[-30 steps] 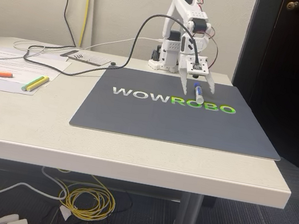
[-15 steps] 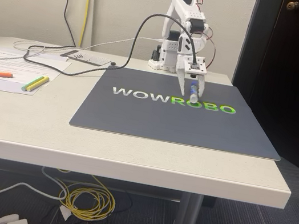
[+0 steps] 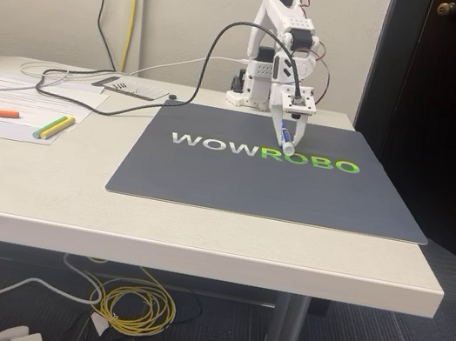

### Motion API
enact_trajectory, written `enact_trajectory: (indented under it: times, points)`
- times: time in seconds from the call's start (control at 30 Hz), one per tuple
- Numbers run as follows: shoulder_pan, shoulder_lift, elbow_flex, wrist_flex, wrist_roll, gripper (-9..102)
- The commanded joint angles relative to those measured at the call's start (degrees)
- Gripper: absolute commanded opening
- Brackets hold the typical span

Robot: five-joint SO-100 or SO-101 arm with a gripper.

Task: Pick up the blue marker.

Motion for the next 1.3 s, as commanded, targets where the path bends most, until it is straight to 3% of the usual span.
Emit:
enact_trajectory:
  times: [0.0, 0.17, 0.37, 0.73, 1.27]
  points:
    - [-0.5, 0.4, -0.4, -0.3, 0.6, 7]
    - [-0.6, 3.3, -0.4, 0.4, 2.3, 0]
    - [-1.1, 10.5, -0.4, 2.2, 7.2, 0]
    - [-1.4, 25.5, -4.7, 2.8, 27.1, 0]
    - [13.9, 44.4, -0.6, 2.5, 53.8, 4]
